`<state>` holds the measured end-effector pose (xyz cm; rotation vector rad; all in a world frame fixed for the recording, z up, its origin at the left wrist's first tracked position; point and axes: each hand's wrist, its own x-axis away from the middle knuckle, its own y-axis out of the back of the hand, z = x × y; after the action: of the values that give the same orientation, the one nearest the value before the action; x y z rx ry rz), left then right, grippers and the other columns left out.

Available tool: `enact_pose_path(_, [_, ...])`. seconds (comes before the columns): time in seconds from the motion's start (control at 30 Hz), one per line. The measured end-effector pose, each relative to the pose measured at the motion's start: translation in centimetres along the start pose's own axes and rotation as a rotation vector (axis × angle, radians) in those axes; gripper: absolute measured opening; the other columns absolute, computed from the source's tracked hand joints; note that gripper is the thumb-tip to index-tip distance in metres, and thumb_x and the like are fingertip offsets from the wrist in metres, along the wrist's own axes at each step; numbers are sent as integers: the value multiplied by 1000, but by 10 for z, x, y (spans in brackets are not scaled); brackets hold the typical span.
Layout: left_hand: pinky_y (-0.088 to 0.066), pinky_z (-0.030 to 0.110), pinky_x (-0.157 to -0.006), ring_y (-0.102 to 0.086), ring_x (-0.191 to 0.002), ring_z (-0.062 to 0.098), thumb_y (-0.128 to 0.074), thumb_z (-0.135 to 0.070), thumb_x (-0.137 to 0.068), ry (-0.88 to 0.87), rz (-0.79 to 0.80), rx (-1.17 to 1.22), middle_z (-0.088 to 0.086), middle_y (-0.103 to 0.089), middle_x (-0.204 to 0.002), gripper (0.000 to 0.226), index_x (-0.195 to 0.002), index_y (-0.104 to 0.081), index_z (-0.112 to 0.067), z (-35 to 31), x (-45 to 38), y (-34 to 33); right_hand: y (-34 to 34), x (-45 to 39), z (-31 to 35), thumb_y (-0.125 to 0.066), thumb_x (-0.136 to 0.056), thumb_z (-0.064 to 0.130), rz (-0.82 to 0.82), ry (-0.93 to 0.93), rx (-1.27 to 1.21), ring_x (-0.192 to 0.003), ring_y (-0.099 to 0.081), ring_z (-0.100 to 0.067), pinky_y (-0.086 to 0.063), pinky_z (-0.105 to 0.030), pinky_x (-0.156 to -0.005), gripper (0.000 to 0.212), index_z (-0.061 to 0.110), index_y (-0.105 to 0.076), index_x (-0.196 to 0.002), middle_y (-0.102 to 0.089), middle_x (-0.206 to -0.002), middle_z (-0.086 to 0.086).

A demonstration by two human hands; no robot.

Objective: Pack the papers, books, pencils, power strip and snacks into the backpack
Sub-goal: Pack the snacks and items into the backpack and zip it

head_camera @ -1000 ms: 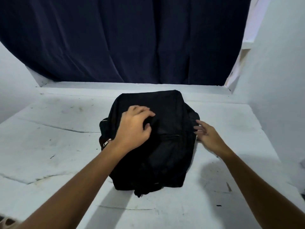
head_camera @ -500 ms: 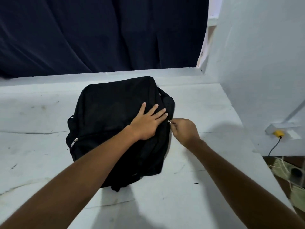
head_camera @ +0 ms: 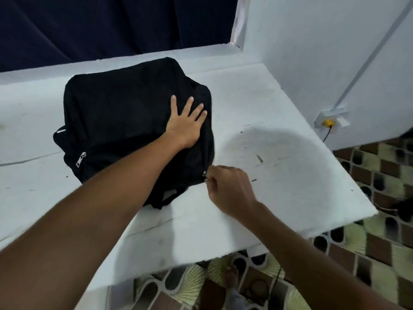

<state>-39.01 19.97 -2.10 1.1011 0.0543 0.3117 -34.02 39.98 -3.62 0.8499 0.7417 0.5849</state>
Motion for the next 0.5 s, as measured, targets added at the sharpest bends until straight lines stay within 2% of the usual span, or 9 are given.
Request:
enact_pose_path(0.13, [8, 72, -108, 12, -147, 38, -35, -22, -100, 21, 11, 54, 6, 4, -163, 62, -154, -7, -15, -8, 5, 7, -21, 35, 65, -60, -61, 9, -36, 33, -63, -41, -48, -31, -21, -21, -47, 20, 15, -42, -57, -52, -49, -7])
enact_pose_path(0.2, [2, 68, -112, 0, -148, 37, -44, -12, -94, -41, -36, 277, 9, -13, -161, 60, -151, -24, -12, -6, 20, 15, -33, 49, 82, -65, -61, 9, -69, 22, -81, -42, -50, -31, -22, -21, -47, 18, 12, -47, -57, -53, -49, -7])
enact_pose_path(0.23, [-8, 65, -114, -15, -146, 35, -48, -8, -88, -85, -99, 464, 10, -30, -155, 56, -144, -38, -12, -3, 37, 19, -38, 54, 85, -67, -63, 10, -86, 2, -80, -42, -51, -30, -23, -21, -47, 18, 11, -50, -58, -54, -50, -6])
enact_pose_path(0.27, [-25, 59, -111, -34, -136, 33, -51, -7, -84, -130, -207, 650, 10, -48, -140, 48, -131, -52, -13, 0, 59, 22, -40, 57, 86, -69, -66, 12, -109, -20, -69, -42, -52, -28, -25, -21, -47, 18, 11, -53, -59, -55, -50, -5])
enact_pose_path(0.3, [-41, 51, -98, -51, -117, 30, -54, -10, -80, -139, -361, 767, 8, -61, -119, 36, -115, -61, -13, 1, 85, 25, -42, 58, 86, -71, -69, 14, -128, -41, -59, -42, -53, -27, -26, -21, -47, 19, 11, -54, -60, -56, -50, -3])
enact_pose_path(0.33, [-48, 43, -81, -58, -96, 26, -56, -16, -78, -80, -493, 807, 5, -65, -97, 22, -97, -64, -13, 2, 116, 24, -44, 60, 88, -72, -71, 15, -149, -51, -59, -43, -54, -25, -26, -21, -47, 20, 11, -56, -60, -57, -50, -2])
enact_pose_path(0.37, [-46, 36, -68, -58, -78, 22, -57, -24, -77, 20, -558, 818, 1, -63, -80, 13, -83, -63, -13, 1, 146, 23, -45, 61, 90, -73, -71, 15, -172, -57, -71, -43, -54, -24, -26, -21, -47, 19, 11, -57, -61, -57, -51, -2])
enact_pose_path(0.43, [-40, 30, -58, -55, -63, 21, -59, -36, -80, 253, -448, 831, -3, -58, -62, 25, -66, -59, -15, -2, 200, 15, -49, 67, 95, -71, -74, 13, -212, -53, -131, -43, -52, -22, -31, -22, -44, 16, 9, -59, -64, -58, -53, -2])
enact_pose_path(0.5, [-43, 30, -57, -59, -60, 25, -58, -45, -85, 374, -161, 884, 1, -59, -55, 42, -56, -60, -14, -3, 233, 1, -54, 73, 97, -67, -77, 13, -229, -43, -166, -46, -53, -19, -39, -25, -43, 10, 8, -62, -71, -61, -59, -3])
